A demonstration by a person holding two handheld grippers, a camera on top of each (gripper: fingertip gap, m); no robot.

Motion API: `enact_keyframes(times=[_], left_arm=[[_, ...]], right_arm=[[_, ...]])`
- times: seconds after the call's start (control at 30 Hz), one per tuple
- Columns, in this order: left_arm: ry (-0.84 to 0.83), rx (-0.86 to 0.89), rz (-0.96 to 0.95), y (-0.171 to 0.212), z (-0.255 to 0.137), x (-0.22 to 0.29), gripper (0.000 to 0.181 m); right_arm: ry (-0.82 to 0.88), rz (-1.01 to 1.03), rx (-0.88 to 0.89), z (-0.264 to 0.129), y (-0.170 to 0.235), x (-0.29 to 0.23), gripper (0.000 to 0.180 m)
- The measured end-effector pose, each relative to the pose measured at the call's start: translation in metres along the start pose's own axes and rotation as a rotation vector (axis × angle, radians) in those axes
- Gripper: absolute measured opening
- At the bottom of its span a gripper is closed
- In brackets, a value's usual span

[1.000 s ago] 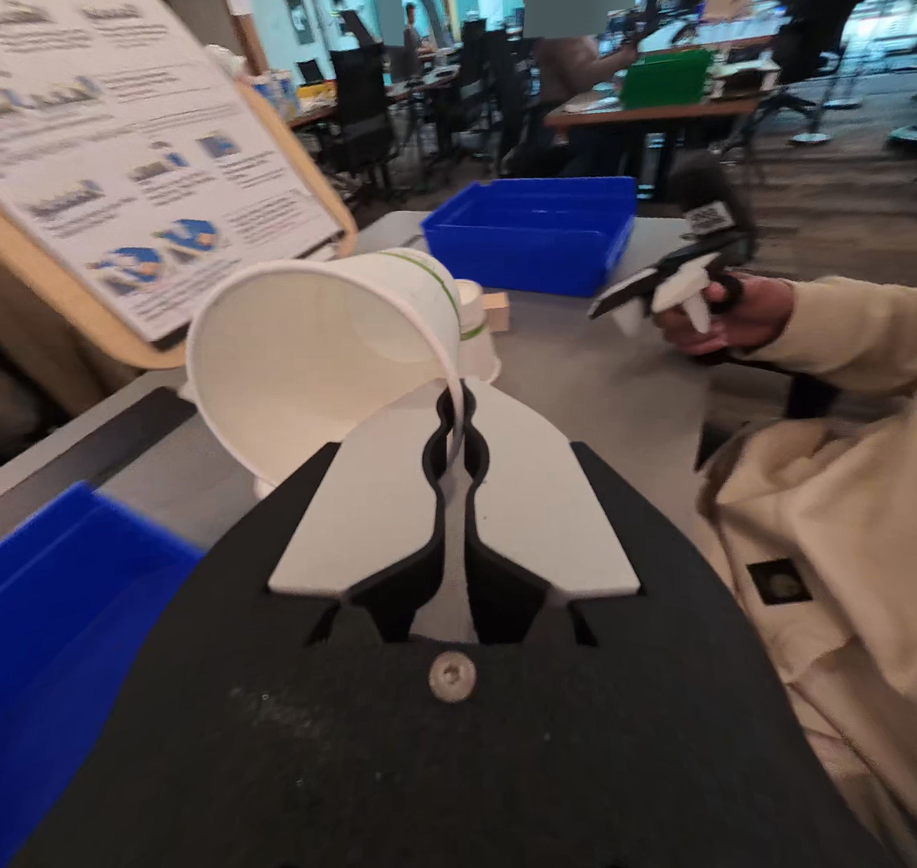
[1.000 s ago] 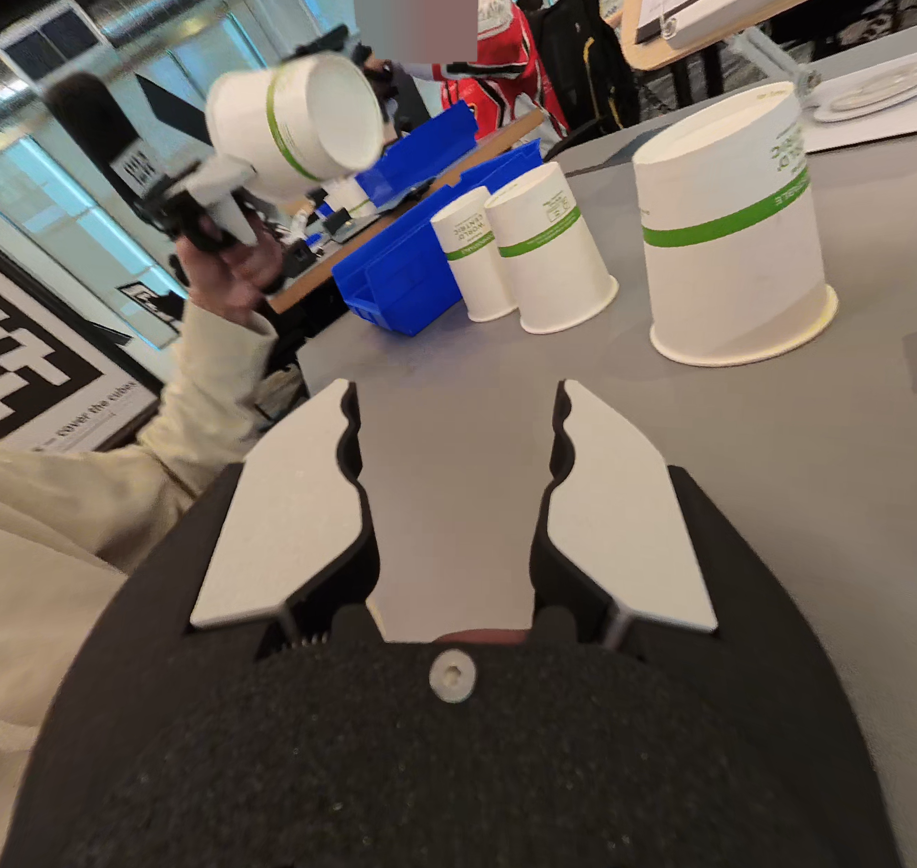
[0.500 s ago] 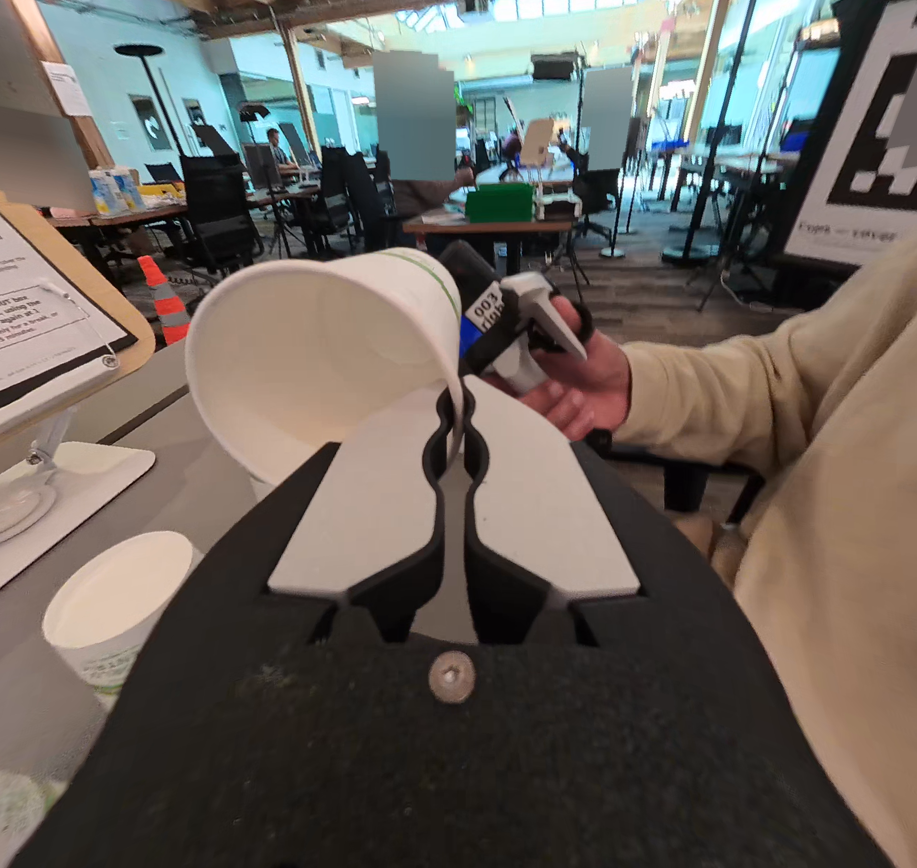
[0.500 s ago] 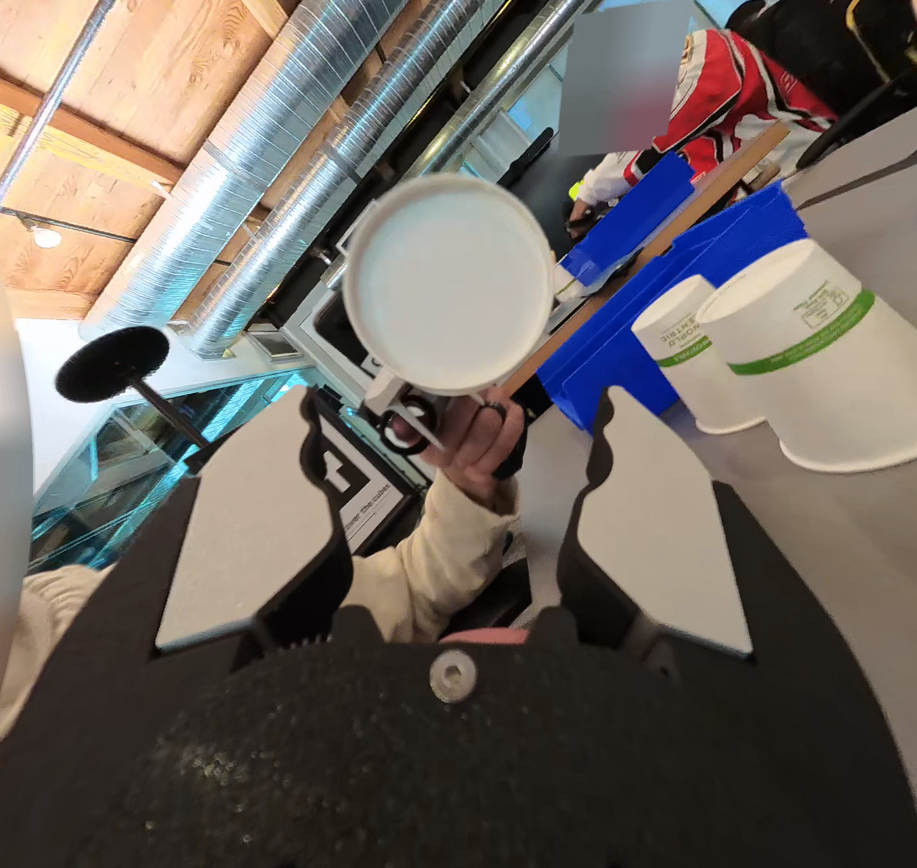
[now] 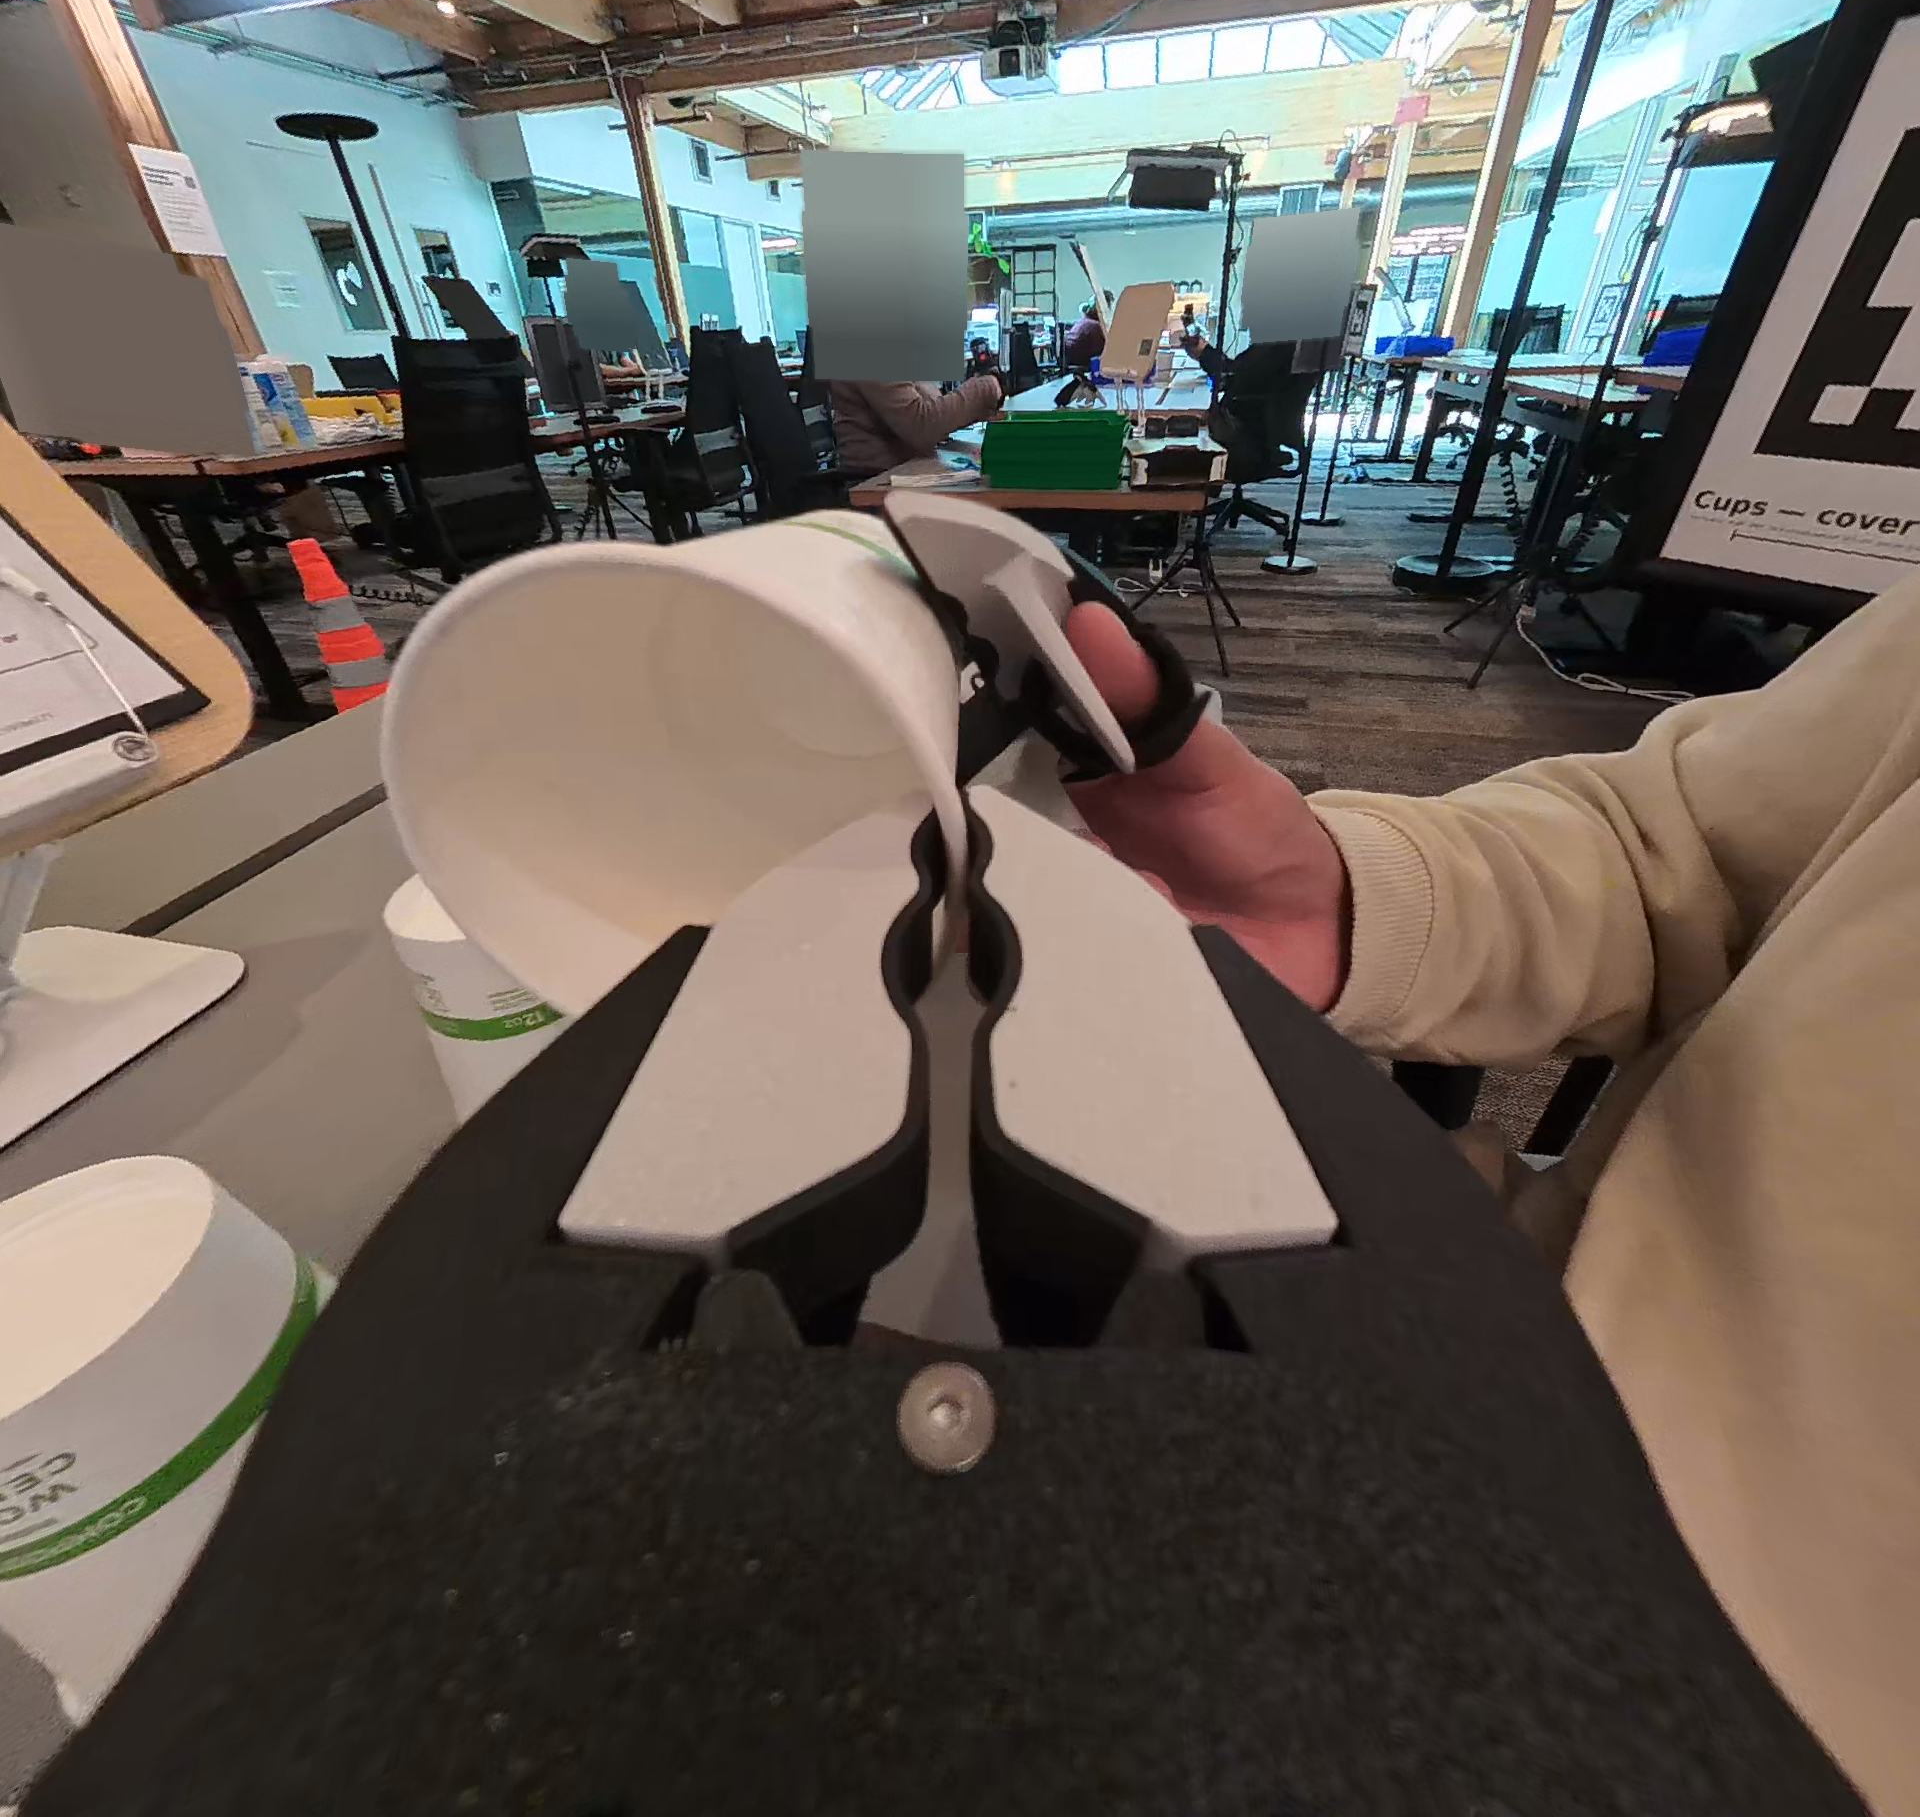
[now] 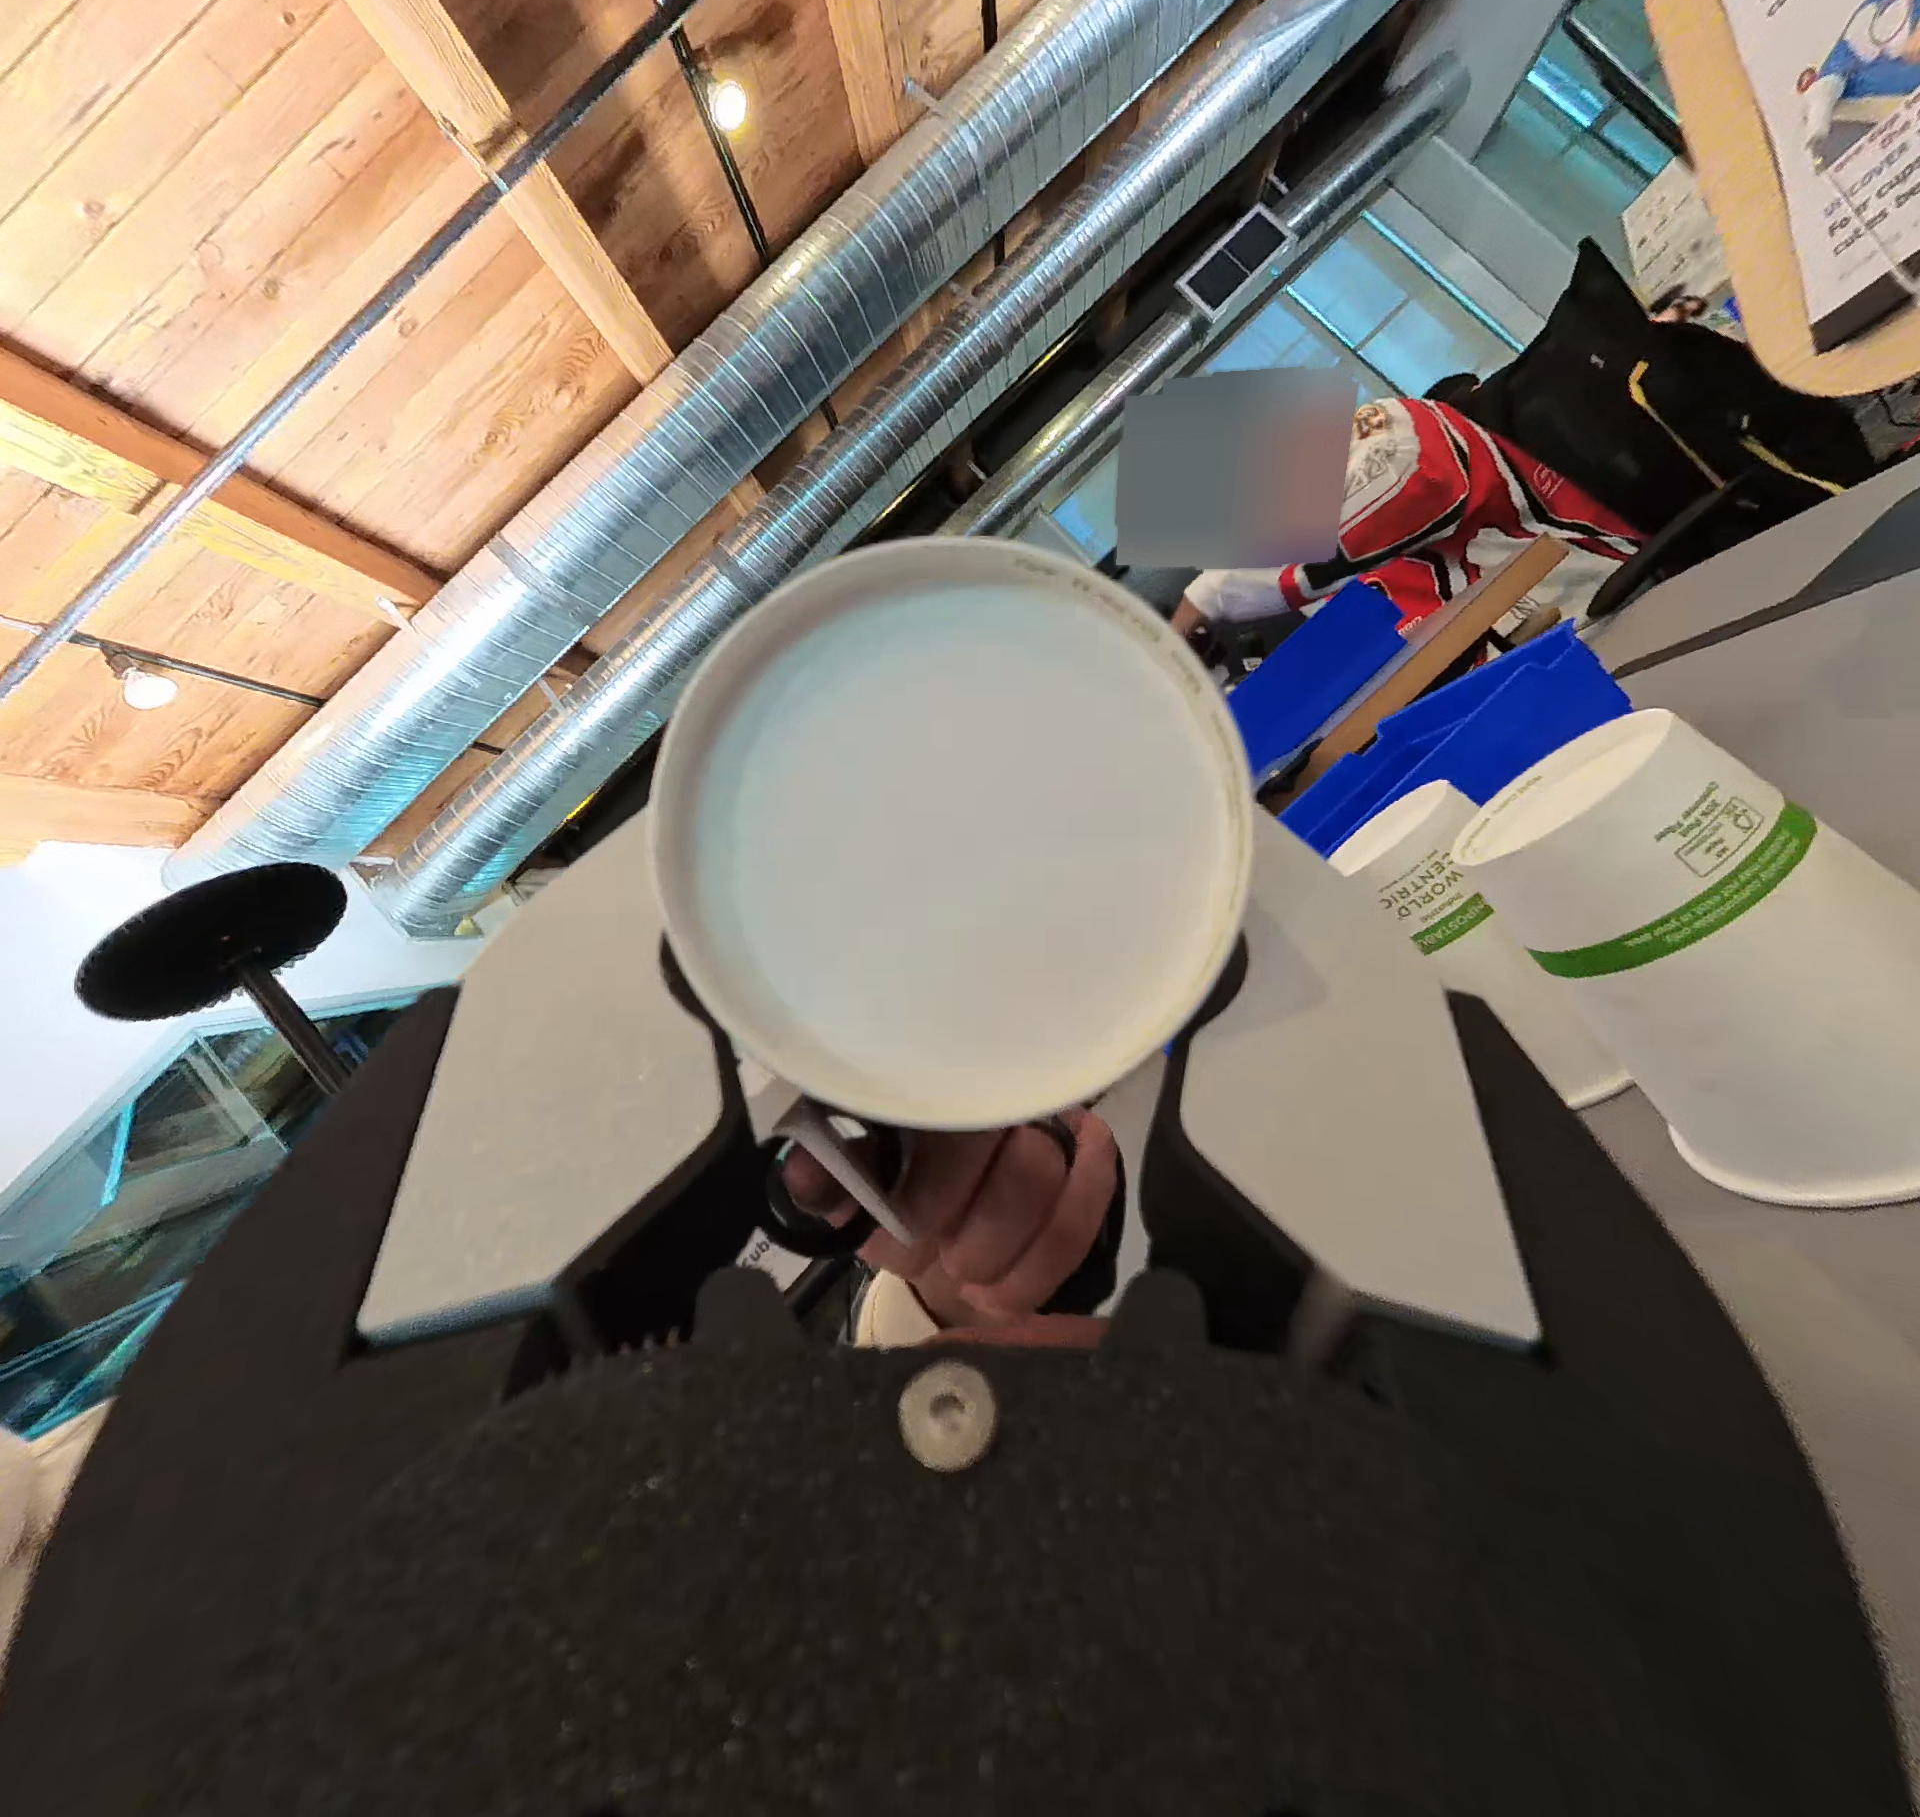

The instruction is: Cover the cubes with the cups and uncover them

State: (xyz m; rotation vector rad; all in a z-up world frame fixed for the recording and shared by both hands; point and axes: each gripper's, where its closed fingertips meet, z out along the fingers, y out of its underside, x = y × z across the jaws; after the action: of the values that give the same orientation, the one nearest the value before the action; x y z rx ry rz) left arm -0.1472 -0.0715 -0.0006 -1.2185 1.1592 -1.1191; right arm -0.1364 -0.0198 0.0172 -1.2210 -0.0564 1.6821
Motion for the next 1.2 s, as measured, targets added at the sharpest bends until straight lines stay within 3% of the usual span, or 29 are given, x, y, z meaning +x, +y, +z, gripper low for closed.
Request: enact_keyframes(times=[0.2,0.3,0.37,0.57,0.63,0.77,0.93,1.2], left_arm=[[0.010,-0.041,-0.030,0.011,0.004,0.001,0.002],[-0.032,-0.089,-0.026,0.017,-0.003,-0.001,0.044],[-0.109,-0.142,-0.027,0.024,-0.015,-0.007,0.059],[-0.609,-0.227,-0.032,0.065,-0.078,-0.040,0.050],[-0.680,-0.250,-0.078,0.084,-0.089,-0.038,0.043],[-0.654,-0.285,-0.098,0.099,-0.087,-0.029,0.045],[-0.625,-0.290,-0.087,0.098,-0.077,-0.025,0.045],[-0.593,-0.345,-0.029,0.107,-0.070,-0.011,0.045]], right_arm=[[0.022,-0.027,-0.026,-0.006,0.002,0.006,0.088],[0.055,-0.062,-0.039,-0.013,-0.004,0.009,0.088],[0.126,-0.142,-0.072,-0.025,-0.011,0.016,0.089],[0.661,-0.535,-0.325,-0.105,-0.026,0.073,0.089],[0.809,-0.604,-0.337,-0.135,-0.032,0.082,0.089],[0.980,-0.696,-0.362,-0.152,-0.050,0.085,0.089],[1.203,-0.777,-0.492,-0.136,-0.091,0.127,0.089],[1.321,-0.614,-0.654,-0.131,-0.105,0.209,0.089]])
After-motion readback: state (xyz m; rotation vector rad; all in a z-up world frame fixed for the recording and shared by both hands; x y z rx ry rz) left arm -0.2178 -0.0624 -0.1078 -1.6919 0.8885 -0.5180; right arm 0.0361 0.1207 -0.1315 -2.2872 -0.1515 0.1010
